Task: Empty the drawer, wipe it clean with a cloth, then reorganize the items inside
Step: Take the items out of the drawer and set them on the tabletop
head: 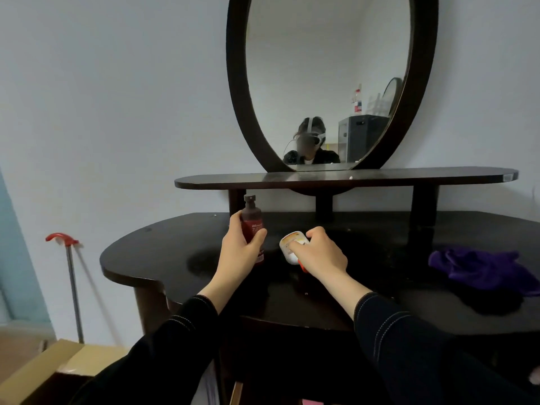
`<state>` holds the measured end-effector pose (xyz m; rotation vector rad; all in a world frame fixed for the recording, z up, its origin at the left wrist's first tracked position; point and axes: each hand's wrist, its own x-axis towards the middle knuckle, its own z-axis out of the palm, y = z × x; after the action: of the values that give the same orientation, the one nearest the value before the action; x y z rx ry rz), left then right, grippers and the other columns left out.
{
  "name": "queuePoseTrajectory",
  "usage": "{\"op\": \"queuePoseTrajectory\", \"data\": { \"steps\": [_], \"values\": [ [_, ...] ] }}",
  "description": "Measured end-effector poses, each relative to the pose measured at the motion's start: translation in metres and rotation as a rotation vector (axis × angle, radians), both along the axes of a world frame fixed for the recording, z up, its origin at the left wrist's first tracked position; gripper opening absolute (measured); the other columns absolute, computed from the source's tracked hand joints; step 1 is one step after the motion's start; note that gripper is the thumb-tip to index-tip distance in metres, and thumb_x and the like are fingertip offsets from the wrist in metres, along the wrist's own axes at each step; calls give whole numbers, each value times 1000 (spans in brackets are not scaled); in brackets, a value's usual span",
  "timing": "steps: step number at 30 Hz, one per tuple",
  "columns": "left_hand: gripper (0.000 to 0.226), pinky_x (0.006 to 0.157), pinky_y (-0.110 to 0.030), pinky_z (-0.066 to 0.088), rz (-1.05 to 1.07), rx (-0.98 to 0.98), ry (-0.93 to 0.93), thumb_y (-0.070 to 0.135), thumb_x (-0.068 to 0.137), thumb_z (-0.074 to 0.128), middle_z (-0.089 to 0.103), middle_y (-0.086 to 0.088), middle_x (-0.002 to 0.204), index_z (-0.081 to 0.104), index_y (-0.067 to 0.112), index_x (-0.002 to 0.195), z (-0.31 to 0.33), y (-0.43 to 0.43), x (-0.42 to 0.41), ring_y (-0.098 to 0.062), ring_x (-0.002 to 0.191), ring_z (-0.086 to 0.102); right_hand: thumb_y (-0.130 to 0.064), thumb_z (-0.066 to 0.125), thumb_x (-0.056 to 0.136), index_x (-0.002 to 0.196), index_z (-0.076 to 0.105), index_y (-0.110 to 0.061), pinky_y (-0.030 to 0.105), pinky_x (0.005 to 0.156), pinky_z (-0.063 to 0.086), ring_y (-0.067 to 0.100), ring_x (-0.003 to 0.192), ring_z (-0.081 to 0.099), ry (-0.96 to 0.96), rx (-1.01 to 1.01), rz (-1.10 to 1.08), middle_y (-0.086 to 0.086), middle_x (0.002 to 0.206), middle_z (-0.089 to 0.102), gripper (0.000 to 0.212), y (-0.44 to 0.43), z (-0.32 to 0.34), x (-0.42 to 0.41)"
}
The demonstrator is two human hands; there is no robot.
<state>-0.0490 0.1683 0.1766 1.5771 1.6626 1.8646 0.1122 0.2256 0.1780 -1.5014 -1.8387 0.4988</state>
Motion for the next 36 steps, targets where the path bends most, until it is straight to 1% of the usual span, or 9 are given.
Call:
{"op": "queuePoseTrajectory", "data": {
  "steps": [7, 12, 17, 20, 24, 28, 31, 33, 36],
  "values": [
    [52, 79, -16, 42, 203, -43, 138, 19, 87, 73, 52, -4, 112, 54, 21, 135, 2, 1, -6, -4, 87, 52, -50, 66, 77, 127, 43, -30, 31, 67, 43, 18, 93, 53, -60, 66, 188, -6, 112, 39, 59, -15, -9, 4],
    [37, 89, -34, 51, 173, -142, 7, 16, 87, 74, 66, 0, 106, 64, 15, 122, -2, 7, -15, -20, 99, 65, -32, 65, 81, 111, 46, -28, 23, 54, 36, 17, 85, 50, -146, 219, 168, -2, 121, 41, 36, -23, -13, 3],
    [27, 76, -21, 45, 139, -188, 54, 11, 87, 72, 69, 8, 97, 68, 19, 112, -5, 4, -13, -17, 99, 67, -41, 57, 92, 146, 41, -26, 34, 90, 46, 23, 125, 49, -332, 207, 397, -4, 152, 35, 58, -25, -14, -1],
    [36, 84, -32, 51, 210, -226, 129, 12, 87, 69, 65, -3, 114, 60, 15, 122, -4, -4, -7, -24, 103, 65, -42, 49, 95, 153, 28, -30, 38, 91, 46, 26, 133, 46, -392, 218, 417, -6, 163, 24, 63, -34, -12, 1],
    [53, 88, -30, 45, 242, -216, 45, 15, 84, 73, 49, -8, 127, 52, 13, 132, -2, -24, -1, -24, 103, 58, -38, 47, 98, 143, 41, -21, 34, 75, 44, 24, 117, 55, -408, 230, 311, 2, 147, 42, 49, -53, -15, 10],
    [18, 75, -28, 43, 235, -184, -26, 14, 83, 68, 64, -2, 98, 64, 15, 100, -2, -56, 4, -21, 96, 63, -33, 48, 97, 105, 60, -16, 33, 66, 45, 19, 90, 58, -389, 299, 255, -2, 106, 57, 22, -86, -13, 31],
    [5, 70, -28, 41, 297, -162, 148, 15, 86, 60, 65, 5, 82, 65, 15, 86, -11, -84, 21, -19, 84, 64, -30, 49, 95, 90, 63, -21, 30, 61, 39, 17, 83, 60, -267, 453, 145, -9, 92, 60, 18, -124, -32, 49],
    [6, 70, -32, 44, 300, -99, 297, 15, 86, 59, 66, 2, 83, 64, 13, 86, -24, -106, 37, -19, 80, 62, -29, 51, 96, 112, 69, -22, 35, 88, 47, 17, 108, 62, -267, 611, 81, -7, 115, 68, 25, -151, -59, 66],
    [12, 92, -37, 47, 191, 146, 555, 8, 86, 58, 63, -4, 102, 64, 9, 96, -69, -145, 64, -21, 100, 59, -23, 55, 91, 142, 52, -20, 41, 122, 26, 20, 146, 35, -328, 709, 163, -1, 152, 46, 51, -181, -109, 104]
  ]
}}
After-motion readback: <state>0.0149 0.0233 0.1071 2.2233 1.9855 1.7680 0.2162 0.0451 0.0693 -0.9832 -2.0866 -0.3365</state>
